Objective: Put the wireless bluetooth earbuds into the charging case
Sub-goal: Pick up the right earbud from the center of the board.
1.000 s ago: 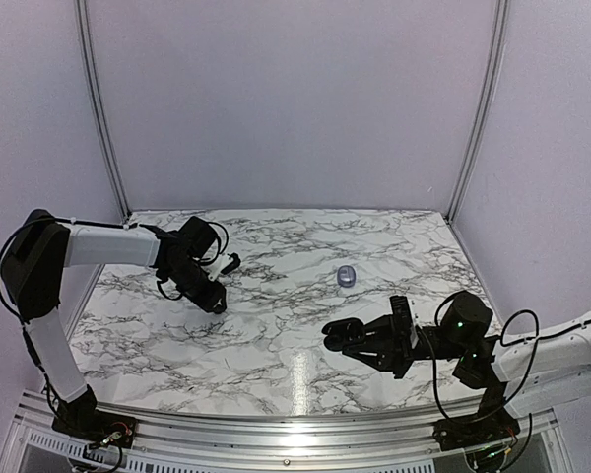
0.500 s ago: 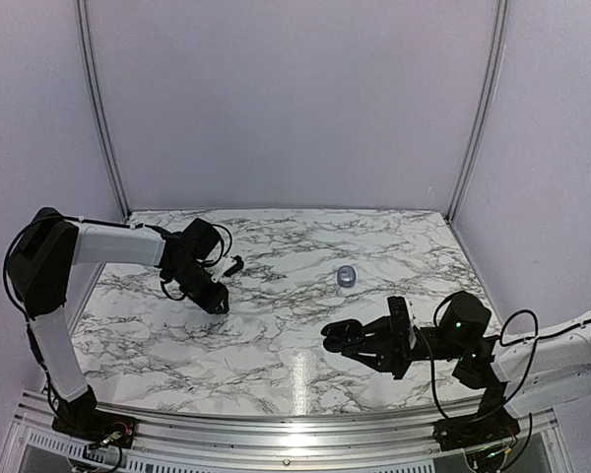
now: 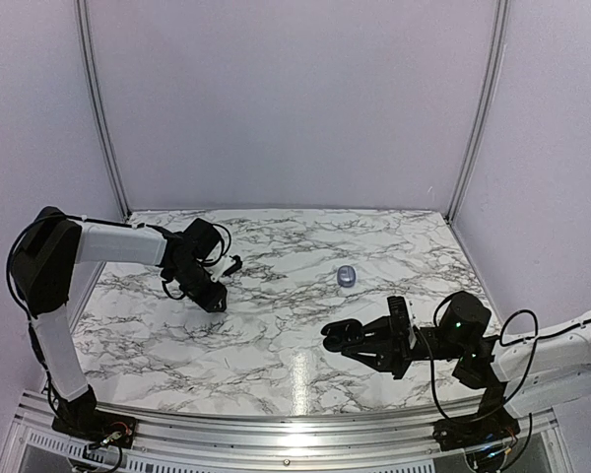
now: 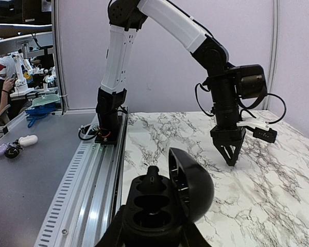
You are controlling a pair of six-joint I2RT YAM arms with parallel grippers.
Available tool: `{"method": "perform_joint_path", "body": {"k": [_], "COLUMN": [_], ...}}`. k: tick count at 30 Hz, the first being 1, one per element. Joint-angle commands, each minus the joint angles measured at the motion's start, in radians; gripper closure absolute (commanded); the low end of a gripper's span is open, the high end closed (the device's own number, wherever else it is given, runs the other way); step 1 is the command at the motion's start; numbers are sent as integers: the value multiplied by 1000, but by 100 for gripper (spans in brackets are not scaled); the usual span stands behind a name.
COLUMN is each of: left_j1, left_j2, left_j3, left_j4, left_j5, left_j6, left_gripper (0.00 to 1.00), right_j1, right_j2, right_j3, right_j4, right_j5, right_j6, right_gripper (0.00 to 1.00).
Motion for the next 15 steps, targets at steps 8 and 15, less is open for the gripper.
{"method": "perform_joint_path", "body": {"k": [8, 15], "left_j1": [17, 19], "left_j2": [-11, -28], "left_j3": [-3, -1], "left_j4": [-49, -50], "left_j5": [-59, -79], "left_j6": [12, 12], "left_gripper": [75, 91], "right_j1": [-6, -7], "right_j2": [3, 3], "right_j3": [18, 21], "right_j4": [5, -1], "right_j5": [13, 12], "right_j6": [12, 7], "right_gripper": [100, 100]}}
